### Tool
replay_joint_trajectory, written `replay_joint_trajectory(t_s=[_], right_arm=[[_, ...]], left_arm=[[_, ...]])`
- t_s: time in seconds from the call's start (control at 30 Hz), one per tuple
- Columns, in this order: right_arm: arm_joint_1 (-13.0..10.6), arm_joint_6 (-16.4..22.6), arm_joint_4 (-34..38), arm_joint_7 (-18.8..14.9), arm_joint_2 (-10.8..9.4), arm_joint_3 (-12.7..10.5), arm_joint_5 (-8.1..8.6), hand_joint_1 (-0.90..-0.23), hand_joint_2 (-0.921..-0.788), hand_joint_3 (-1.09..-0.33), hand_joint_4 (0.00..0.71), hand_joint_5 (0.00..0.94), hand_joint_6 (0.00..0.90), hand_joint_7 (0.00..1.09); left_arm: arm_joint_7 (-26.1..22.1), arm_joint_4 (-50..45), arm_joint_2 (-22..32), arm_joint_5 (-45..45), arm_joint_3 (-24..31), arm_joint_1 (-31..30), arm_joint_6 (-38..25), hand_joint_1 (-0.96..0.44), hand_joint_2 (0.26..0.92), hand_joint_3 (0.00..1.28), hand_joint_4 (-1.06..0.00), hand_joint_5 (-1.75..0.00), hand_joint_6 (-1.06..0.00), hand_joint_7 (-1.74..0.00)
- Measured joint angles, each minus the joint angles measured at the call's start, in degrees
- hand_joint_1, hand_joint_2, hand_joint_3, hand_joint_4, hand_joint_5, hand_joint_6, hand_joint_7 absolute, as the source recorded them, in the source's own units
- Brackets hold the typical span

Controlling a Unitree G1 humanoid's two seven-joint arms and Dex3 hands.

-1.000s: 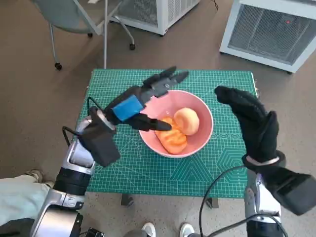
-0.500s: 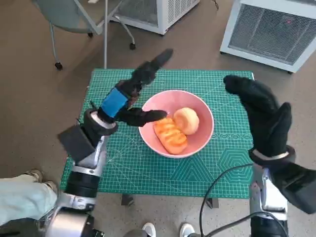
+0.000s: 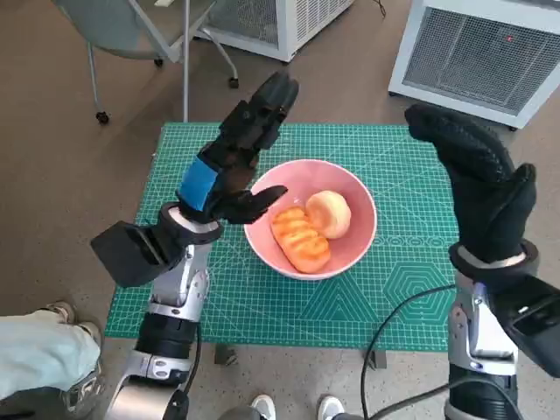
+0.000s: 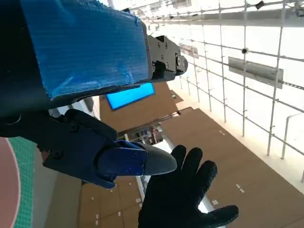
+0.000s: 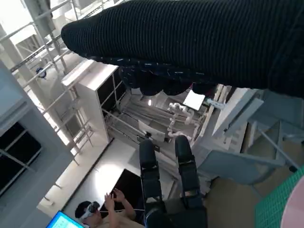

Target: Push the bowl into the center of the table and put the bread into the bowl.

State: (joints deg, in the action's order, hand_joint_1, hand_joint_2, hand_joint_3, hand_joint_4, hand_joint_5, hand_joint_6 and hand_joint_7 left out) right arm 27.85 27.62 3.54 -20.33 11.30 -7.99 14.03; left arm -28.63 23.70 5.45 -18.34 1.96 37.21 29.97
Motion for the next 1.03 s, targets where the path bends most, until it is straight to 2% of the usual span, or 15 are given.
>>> replay_joint_trajectory(t_s=[0.53, 1.03], right_arm=[[0.5, -1.4, -2.6, 0.0, 1.2, 0.2, -0.75, -0.658, -0.921, -0.727, 0.103, 0.000, -0.001, 0.47], [0.5, -1.8, -2.5, 1.3, 1.1, 0.6, -1.30, -0.653, -0.921, -0.731, 0.112, 0.005, -0.001, 0.47]], left_arm=[[1.3, -3.7, -0.6, 0.6, 1.2, -0.8, 1.1, -0.67, 0.921, 0.46, -0.12, -0.02, -0.15, -0.06], [4.9, -8.9, -1.1, 2.1, 1.1, -3.9, -1.1, -0.65, 0.921, 0.43, -0.13, -0.02, -0.16, -0.07]])
